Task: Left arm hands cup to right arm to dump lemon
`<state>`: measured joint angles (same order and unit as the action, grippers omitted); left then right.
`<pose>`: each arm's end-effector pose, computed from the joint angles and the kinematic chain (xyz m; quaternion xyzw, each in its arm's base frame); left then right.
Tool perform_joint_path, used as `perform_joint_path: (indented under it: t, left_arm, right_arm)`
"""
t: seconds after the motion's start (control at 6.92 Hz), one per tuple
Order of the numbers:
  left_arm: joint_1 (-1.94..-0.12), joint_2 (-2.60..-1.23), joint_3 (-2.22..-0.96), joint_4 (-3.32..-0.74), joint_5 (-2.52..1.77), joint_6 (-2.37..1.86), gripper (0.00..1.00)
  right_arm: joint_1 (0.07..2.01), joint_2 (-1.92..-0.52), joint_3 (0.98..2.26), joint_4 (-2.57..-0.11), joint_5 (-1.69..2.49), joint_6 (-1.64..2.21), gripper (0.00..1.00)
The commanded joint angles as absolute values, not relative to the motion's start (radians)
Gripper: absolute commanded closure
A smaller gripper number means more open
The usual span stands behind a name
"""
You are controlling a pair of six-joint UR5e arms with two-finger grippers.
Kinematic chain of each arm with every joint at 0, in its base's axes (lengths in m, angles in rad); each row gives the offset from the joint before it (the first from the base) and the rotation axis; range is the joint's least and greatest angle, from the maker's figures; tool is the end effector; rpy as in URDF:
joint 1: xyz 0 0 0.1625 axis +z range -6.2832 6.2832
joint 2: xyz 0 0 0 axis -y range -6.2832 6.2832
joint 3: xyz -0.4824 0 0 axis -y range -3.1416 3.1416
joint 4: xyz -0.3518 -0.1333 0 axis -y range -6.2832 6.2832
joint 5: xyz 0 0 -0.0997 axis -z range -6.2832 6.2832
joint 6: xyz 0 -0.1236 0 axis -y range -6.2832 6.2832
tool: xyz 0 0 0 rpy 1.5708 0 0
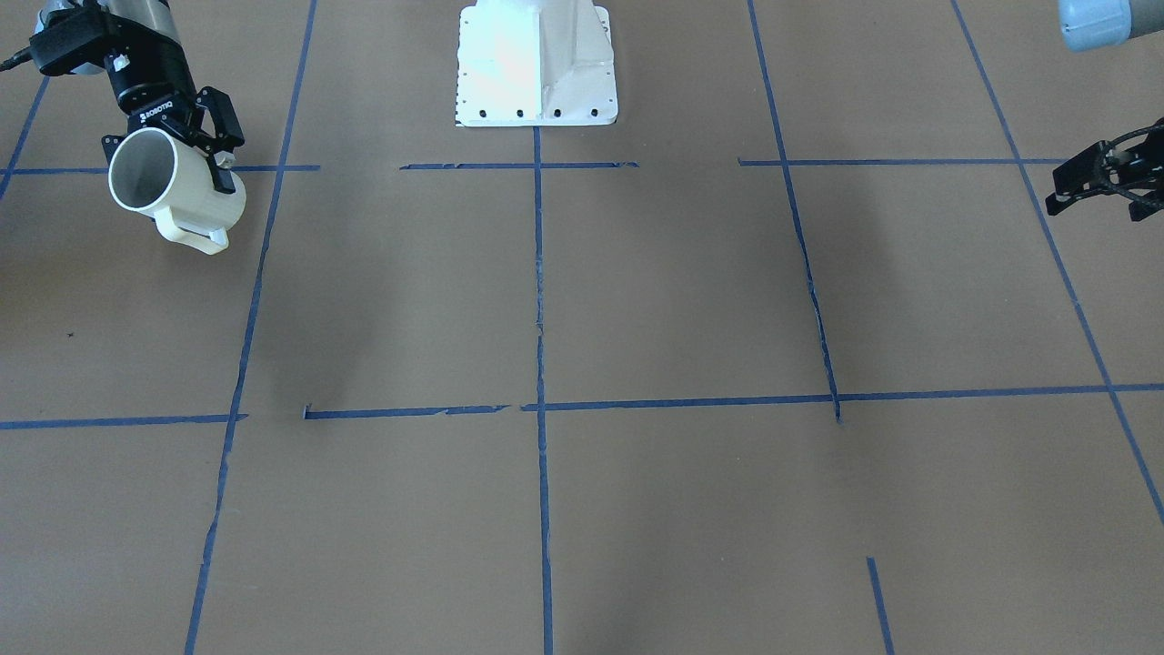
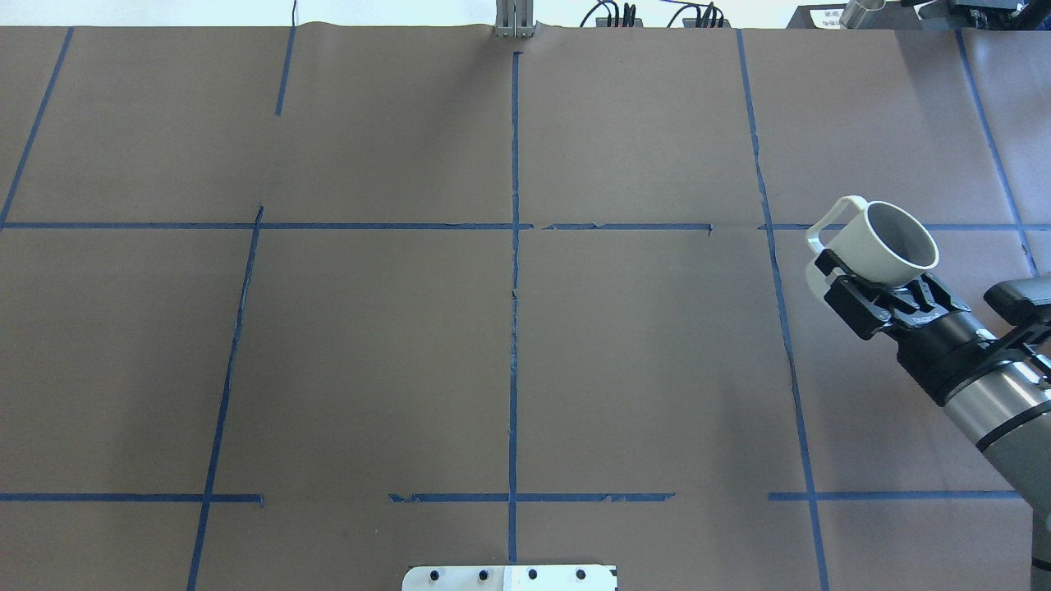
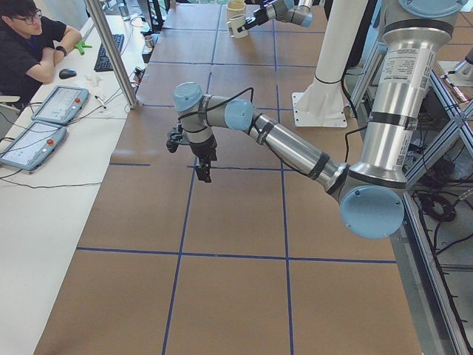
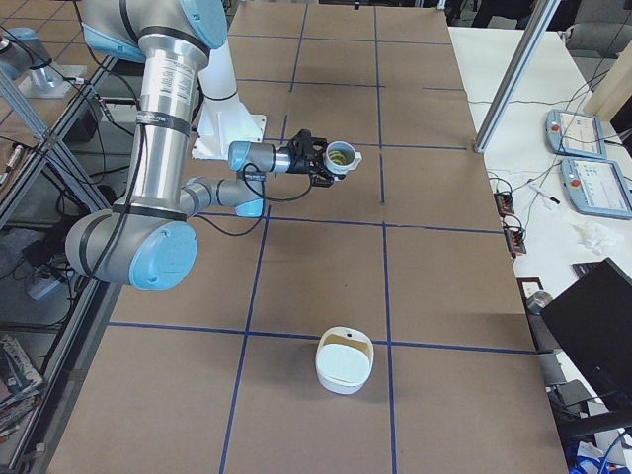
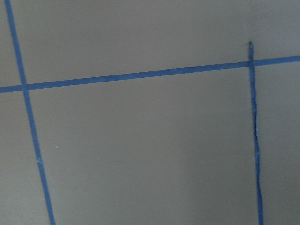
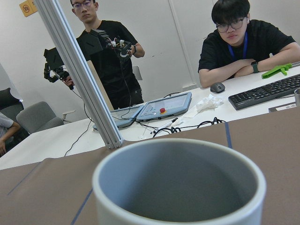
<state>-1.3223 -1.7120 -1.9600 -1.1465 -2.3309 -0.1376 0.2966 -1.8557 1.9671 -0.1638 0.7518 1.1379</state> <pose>0.0714 -0.4771 0.5406 -0.0227 0.3730 0.0710 0.9248 -0.2250 -0.3025 0.4912 0.4951 -0.4869 0.2281 0.6825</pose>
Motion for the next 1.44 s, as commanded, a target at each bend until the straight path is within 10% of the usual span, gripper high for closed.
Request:
perform_joint_path:
  t: [0.0, 1.3]
  left_arm:
    - [-1.330, -1.704, -1.960, -1.146, -2.322, -0.129, 0.00]
    - [-1.327, -1.720, -1.971, -1.147, -2.321, -0.170, 0.00]
  right_arm:
    - [0.474, -1.901, 1.750, 0.123, 0.956, 1.167, 1.00]
    - [1.097, -1.896, 1.261, 0.626, 1.520, 1.811, 1.00]
